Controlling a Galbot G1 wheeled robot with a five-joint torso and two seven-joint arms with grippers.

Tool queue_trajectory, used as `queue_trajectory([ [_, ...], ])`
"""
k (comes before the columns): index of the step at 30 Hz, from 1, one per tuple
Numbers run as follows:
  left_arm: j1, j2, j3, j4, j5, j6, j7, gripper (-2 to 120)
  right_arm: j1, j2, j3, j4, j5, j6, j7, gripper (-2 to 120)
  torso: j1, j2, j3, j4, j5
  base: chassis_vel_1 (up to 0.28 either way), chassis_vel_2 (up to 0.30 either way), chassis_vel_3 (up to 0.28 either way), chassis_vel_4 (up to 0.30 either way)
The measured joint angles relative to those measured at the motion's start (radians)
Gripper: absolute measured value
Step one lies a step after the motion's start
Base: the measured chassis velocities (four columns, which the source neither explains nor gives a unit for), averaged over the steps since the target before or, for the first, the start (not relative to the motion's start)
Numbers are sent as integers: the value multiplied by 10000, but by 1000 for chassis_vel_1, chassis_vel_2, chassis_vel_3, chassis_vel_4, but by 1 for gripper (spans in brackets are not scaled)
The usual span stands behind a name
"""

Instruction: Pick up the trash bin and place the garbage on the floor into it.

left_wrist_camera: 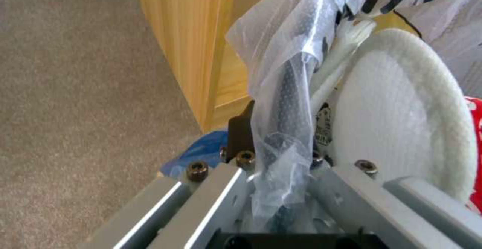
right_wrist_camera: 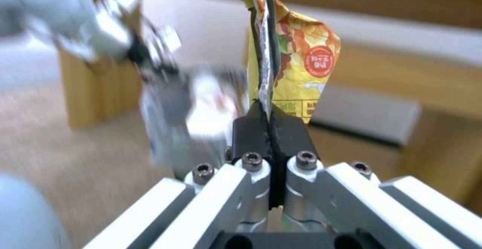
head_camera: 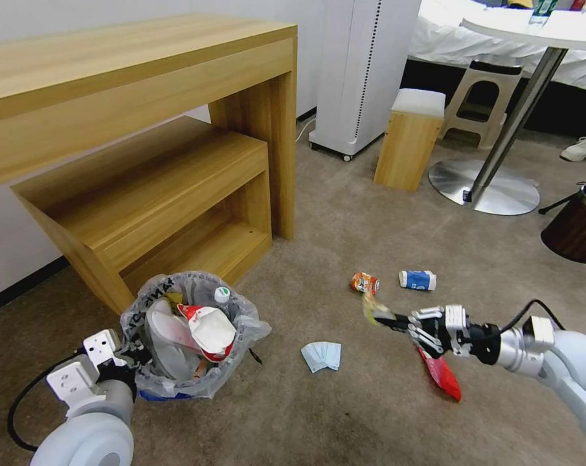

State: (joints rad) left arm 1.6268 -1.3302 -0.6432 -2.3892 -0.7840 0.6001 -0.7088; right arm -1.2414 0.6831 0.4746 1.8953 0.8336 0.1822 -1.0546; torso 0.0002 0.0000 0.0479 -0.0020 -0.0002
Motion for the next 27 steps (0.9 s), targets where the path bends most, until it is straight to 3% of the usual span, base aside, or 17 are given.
queue_trajectory([
  [11,100,22,231,-85,122,76,6,0,2137,1261,-2316,-394,409,-228,83,0,0,0,0,1,1,0,0,0,0],
  [13,121,97,275,-117,130,106,6,0,2651,1464,-3107,-789,280,-219,77,0,0,0,0,0,0,0,0,0,0],
  [15,124,109,283,-122,131,110,7,0,2754,1508,-3243,-875,261,-212,86,0,0,0,0,1,1,0,0,0,0],
  [18,141,171,375,-128,133,140,26,0,3793,2118,-4647,-1873,19,-46,125,0,0,0,0,0,0,0,0,0,0],
  [27,150,183,422,-284,128,186,57,0,5503,3489,-6459,-3158,-197,69,200,0,0,-1,0,2,-1,0,0,0,0],
])
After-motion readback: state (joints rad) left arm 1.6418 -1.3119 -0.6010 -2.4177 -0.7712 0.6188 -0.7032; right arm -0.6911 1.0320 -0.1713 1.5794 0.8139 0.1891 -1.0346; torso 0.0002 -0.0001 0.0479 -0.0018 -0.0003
